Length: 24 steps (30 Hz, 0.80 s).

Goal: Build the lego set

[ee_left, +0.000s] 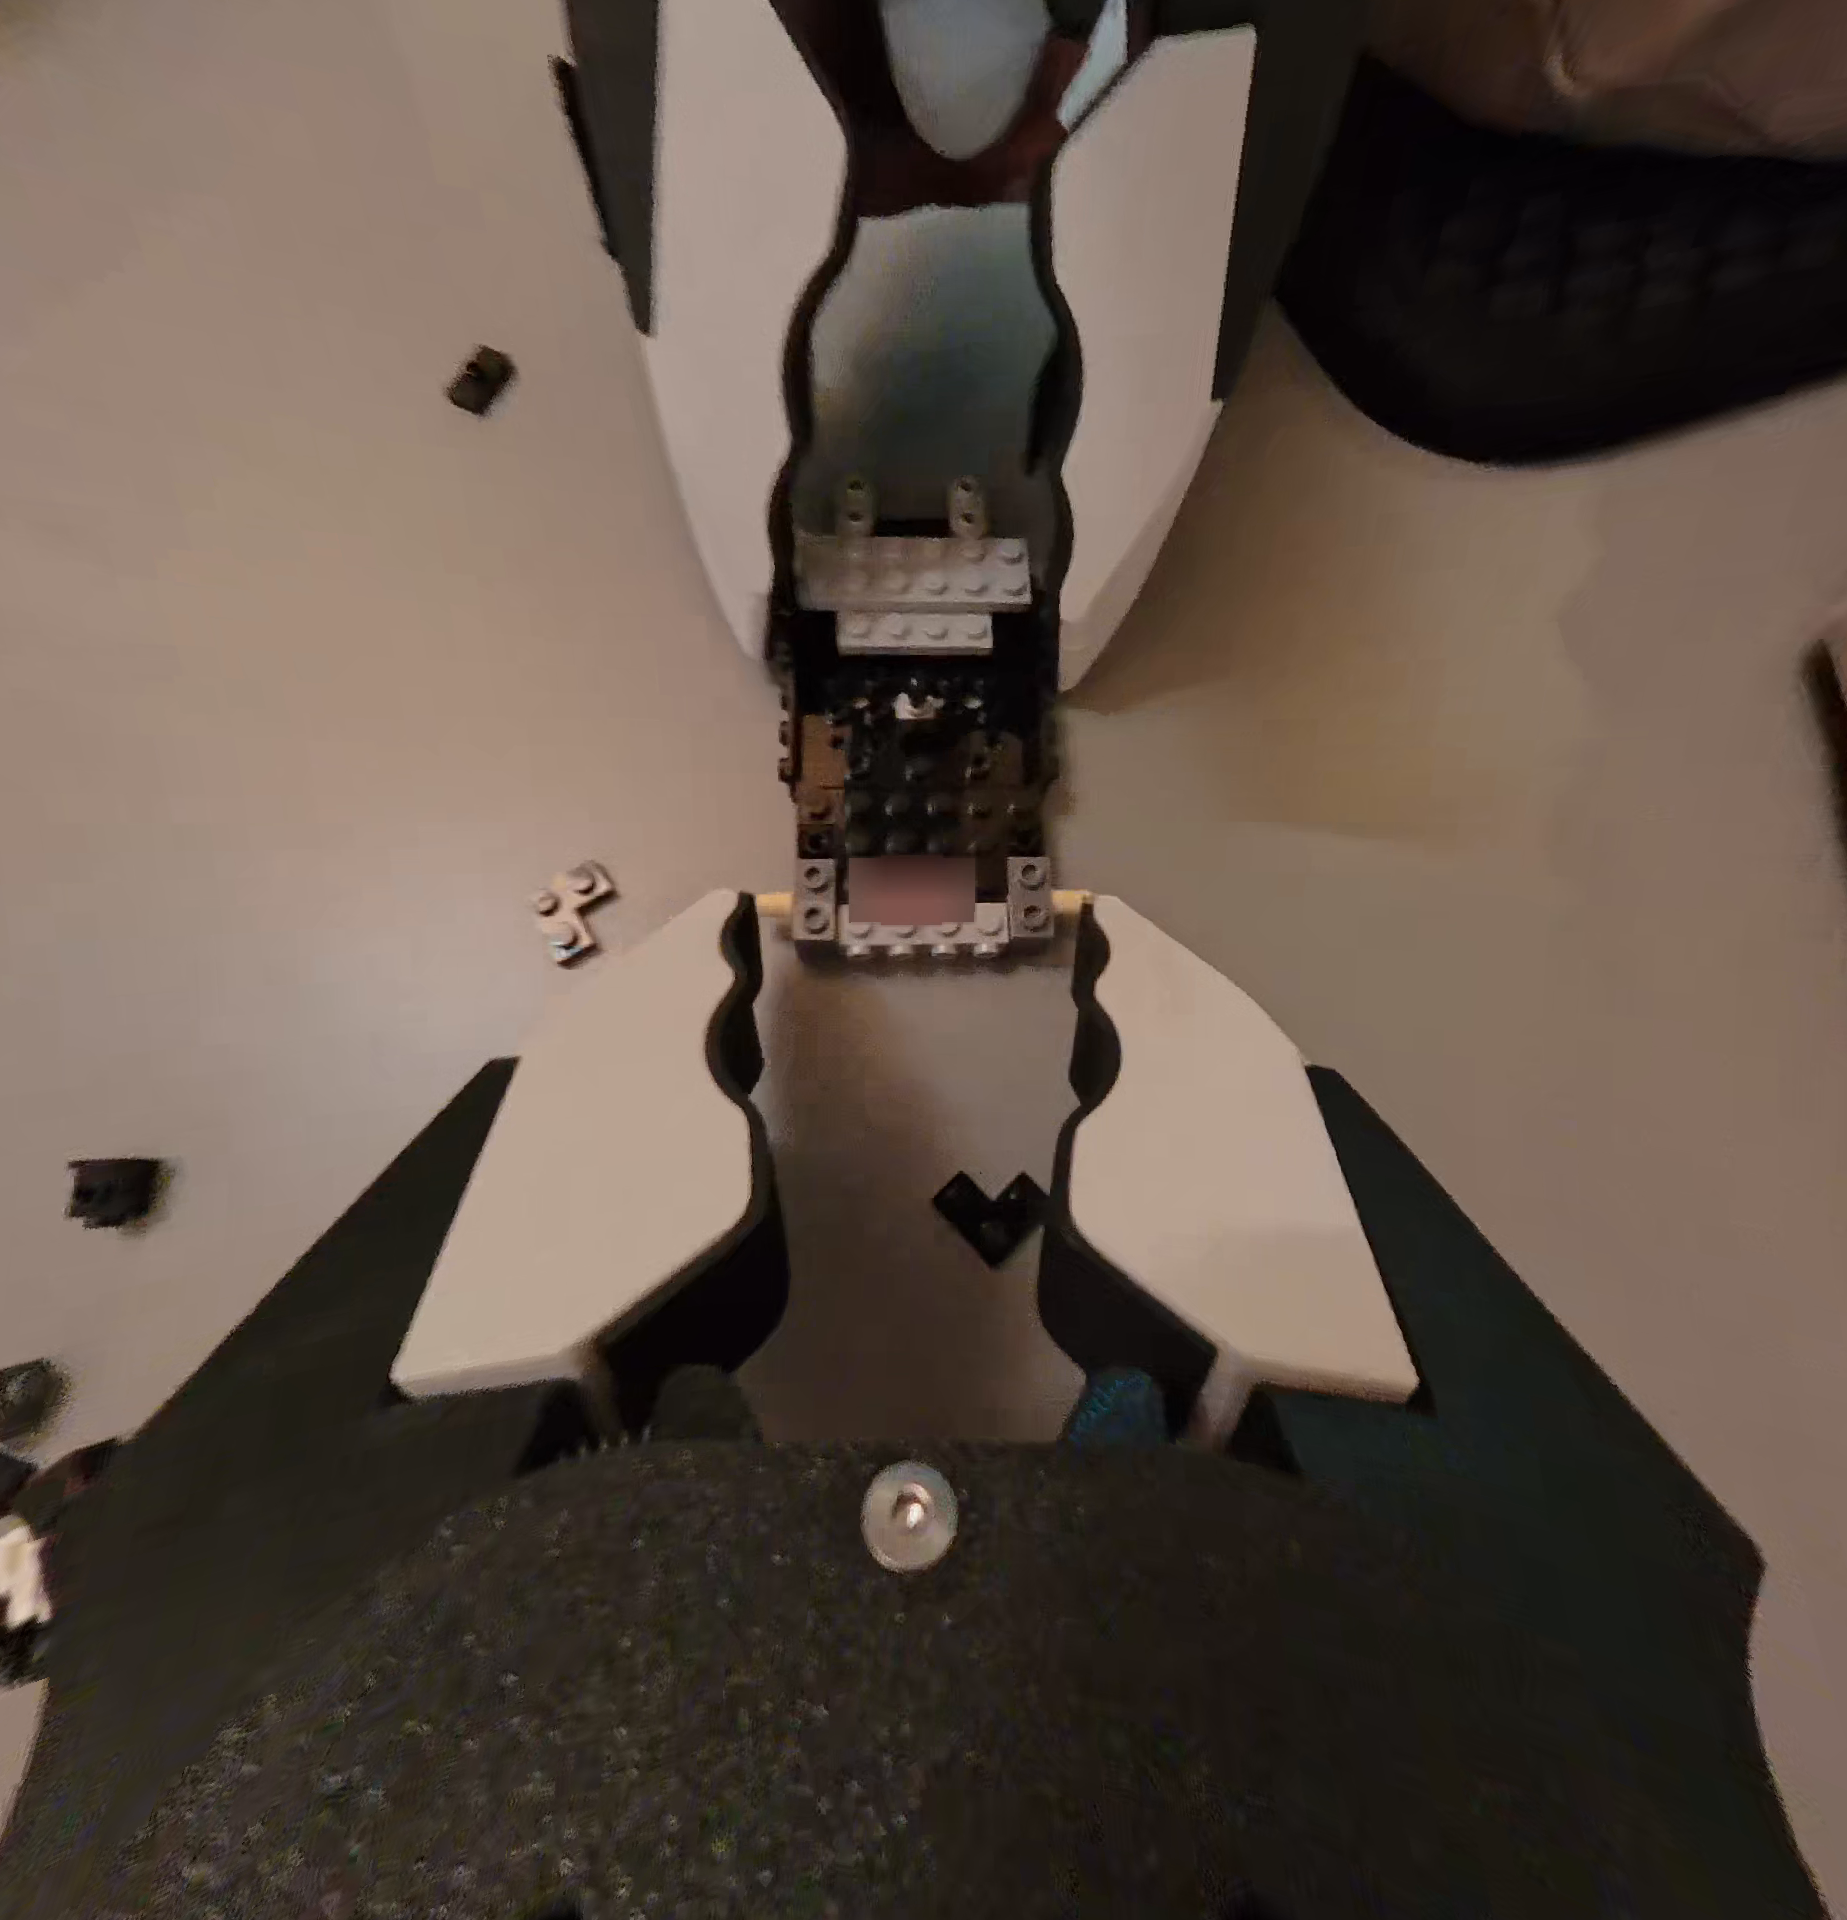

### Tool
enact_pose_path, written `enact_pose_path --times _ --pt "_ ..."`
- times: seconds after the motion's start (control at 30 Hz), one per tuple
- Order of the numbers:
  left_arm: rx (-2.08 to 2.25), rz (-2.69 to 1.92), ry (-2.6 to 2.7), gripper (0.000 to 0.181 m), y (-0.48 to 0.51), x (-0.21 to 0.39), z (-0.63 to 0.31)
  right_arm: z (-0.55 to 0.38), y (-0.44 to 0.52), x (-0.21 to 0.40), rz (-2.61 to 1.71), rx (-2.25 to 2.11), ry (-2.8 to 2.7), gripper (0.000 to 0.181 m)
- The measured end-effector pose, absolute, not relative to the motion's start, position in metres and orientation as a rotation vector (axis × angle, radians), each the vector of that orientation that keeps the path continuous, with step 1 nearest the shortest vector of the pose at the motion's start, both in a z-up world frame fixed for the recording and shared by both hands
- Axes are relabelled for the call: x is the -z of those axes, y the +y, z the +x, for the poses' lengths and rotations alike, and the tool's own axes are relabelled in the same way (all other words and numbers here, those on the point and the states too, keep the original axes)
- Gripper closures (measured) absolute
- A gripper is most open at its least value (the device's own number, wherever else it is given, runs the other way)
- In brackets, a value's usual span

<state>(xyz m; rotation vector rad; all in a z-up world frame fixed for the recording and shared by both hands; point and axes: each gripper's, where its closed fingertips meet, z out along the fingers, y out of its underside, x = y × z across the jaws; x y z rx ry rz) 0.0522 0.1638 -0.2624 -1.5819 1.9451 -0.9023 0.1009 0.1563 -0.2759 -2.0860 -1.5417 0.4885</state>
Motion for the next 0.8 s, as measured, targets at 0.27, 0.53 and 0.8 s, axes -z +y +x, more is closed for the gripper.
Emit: enact_pose_path --times 0.27,0.53,0.8 --pt "0.857 -1.607 1.965 0.127 0.161 0.266 0.053 0.092 0.154 0.273 -2.033 -0.497 -1.566 0.123" --pt "0.901 -1.653 2.016 0.133 0.151 0.268 0.048 0.086 0.149 0.276 -2.019 -0.524 -1.593 0.123" --pt "0.963 -1.672 2.002 0.133 0.164 0.249 0.027 0.082 0.147 0.269 -2.007 -0.595 -1.553 0.117"
